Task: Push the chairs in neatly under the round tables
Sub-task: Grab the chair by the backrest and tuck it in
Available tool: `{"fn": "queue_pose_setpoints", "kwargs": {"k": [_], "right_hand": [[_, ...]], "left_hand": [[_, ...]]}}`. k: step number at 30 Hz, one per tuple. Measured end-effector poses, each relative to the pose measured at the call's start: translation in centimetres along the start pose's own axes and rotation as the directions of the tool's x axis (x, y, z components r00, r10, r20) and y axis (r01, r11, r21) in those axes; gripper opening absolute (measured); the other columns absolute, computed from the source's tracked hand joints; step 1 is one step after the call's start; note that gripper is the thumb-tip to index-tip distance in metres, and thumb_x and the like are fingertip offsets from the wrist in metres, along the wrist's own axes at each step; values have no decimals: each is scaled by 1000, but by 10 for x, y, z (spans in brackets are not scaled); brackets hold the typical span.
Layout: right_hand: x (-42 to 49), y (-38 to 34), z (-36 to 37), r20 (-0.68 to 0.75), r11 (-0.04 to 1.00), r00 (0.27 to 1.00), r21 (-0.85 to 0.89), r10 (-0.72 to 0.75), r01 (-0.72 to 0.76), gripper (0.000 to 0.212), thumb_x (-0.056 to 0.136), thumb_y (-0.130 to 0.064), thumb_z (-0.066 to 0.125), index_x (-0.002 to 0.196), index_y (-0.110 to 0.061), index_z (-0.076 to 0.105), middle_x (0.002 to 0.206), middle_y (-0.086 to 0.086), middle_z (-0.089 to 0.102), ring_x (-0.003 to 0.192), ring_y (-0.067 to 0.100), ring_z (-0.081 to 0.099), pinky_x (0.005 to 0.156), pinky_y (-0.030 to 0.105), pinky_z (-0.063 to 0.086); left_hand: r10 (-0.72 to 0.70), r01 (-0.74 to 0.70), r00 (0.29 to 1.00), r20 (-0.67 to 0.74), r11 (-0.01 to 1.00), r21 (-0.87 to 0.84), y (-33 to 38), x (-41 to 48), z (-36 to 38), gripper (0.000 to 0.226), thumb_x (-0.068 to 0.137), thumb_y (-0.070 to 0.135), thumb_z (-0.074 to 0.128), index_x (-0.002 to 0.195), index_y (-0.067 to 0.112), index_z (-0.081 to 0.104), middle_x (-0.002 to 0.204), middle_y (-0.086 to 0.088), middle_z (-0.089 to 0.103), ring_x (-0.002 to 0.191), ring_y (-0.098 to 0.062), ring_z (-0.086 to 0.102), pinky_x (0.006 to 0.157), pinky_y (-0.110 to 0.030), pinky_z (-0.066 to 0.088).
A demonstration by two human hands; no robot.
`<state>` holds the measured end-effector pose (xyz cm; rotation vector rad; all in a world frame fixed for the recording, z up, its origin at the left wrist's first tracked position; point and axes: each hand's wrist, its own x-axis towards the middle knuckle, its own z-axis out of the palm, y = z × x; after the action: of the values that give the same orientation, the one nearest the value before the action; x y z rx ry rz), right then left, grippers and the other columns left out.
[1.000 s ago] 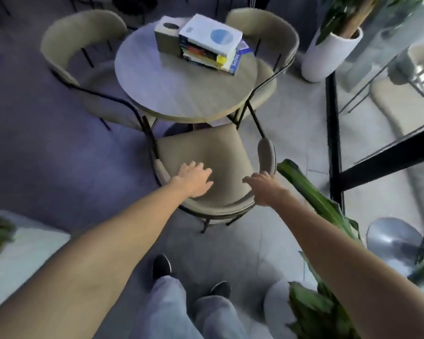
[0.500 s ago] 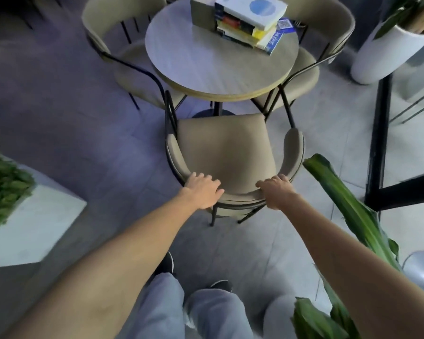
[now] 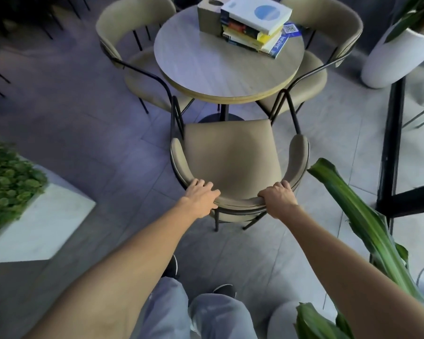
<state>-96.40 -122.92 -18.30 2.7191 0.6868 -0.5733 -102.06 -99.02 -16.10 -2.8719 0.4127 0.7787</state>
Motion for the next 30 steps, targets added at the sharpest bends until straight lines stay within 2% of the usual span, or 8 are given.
{"fn": "queue_pose_setpoints", "kwargs": {"k": [19,30], "right_hand": [[-43,-24,12,22,1000,1000,11,16,-16,31,90,-14,55,110,-34,69,112,-5,69,116,23,53,107,39,27],[-48,-31,8,42,1000,999,0,16,-16,32,91,-13,55,112,-32,69,108,-2,69,115,24,53,105,38,29]], "left_hand": [[31,-30,999,10,999,-19,12,-36,22,40,101,41,49,135,20,50,128,-10,50,117,-33,46,104,-45,32],[50,-47,997,67,998,-50,7,-40,18,41,100,36,54,137,19,49,129,-11,49,117,-34,45,105,-48,33]]}}
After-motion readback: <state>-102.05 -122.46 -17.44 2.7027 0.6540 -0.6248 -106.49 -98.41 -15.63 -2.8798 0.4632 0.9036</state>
